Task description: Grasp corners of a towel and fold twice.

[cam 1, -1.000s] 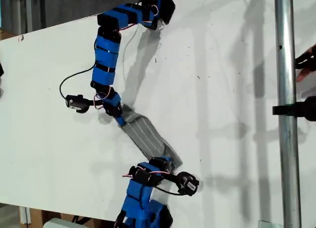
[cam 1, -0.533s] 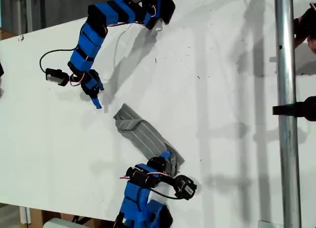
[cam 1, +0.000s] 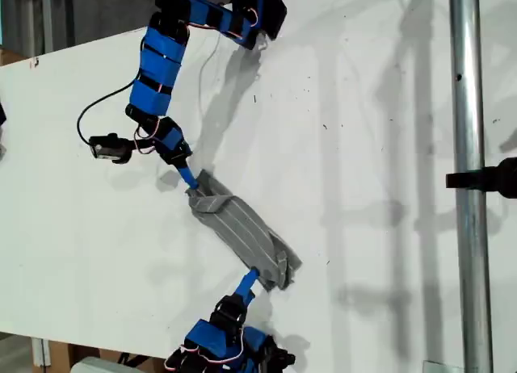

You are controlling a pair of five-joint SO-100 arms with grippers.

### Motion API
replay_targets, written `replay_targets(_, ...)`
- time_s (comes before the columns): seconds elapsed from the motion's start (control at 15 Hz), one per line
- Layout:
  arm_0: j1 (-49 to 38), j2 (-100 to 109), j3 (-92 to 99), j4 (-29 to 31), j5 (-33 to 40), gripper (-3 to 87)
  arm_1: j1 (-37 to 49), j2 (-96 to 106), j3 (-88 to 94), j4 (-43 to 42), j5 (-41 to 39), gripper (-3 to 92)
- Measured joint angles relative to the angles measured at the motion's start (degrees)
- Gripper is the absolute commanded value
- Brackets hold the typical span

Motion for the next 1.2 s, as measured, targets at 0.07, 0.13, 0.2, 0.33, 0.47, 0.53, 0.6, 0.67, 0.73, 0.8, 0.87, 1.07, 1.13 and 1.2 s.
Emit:
replay_targets(0.07, -0.3, 7.0, 5.7, -1.7, -0.8, 26.7, -3.1, 0.0, 0.1, -2.2, 0.0, 47.8)
replay_targets(0.13, -0.4, 15.3, 11.8, -4.1, -0.8, 24.4, -5.6, -0.5, -0.3, -4.2, 0.0, 47.7)
replay_targets(0.2, -0.2, 25.0, 17.8, -6.0, -0.7, 23.4, -7.5, -3.6, -2.5, -5.8, 0.0, 47.6)
replay_targets(0.33, 0.0, 43.6, 25.6, -5.1, -1.7, 23.1, -8.1, -13.2, -8.9, -6.6, 0.0, 46.5)
replay_targets(0.47, 0.8, 48.3, 27.5, -4.0, -2.8, 22.8, -7.4, -22.6, -15.9, -6.5, -0.6, 47.1)
replay_targets(0.53, 0.4, 49.0, 27.8, -4.0, -2.8, 22.7, -5.9, -24.0, -17.7, -5.6, -1.9, 47.3)
replay_targets(0.6, 0.4, 49.1, 27.8, -4.0, -3.0, 22.7, -4.6, -24.3, -19.1, -4.0, -3.8, 47.5)
replay_targets(0.67, 0.6, 49.2, 27.9, -4.0, -3.0, 22.7, -3.7, -24.3, -20.7, -0.6, -5.4, 47.6)
replay_targets(0.73, 1.0, 49.5, 28.2, -4.0, -3.0, 22.6, -2.7, -24.3, -22.2, 3.1, -6.3, 47.7)
replay_targets(0.8, 1.1, 49.6, 28.3, -3.9, -3.0, 22.5, -2.4, -23.6, -22.4, 5.6, -6.8, 47.5)
replay_targets(0.87, 1.1, 49.7, 28.3, -3.8, -2.9, 22.2, -2.5, -22.0, -22.4, 7.8, -7.4, 47.4)
replay_targets(1.07, 1.1, 49.7, 28.3, -3.8, -2.9, 22.0, -0.7, -17.8, -22.4, 10.9, -9.4, 46.5)
replay_targets(1.13, 1.1, 49.8, 28.3, -3.8, -2.9, 22.0, 0.4, -17.6, -22.4, 10.4, -10.4, 45.8)
replay_targets(1.2, 1.1, 49.8, 28.3, -3.8, -2.9, 21.9, 1.4, -17.6, -22.4, 8.8, -11.8, 45.5)
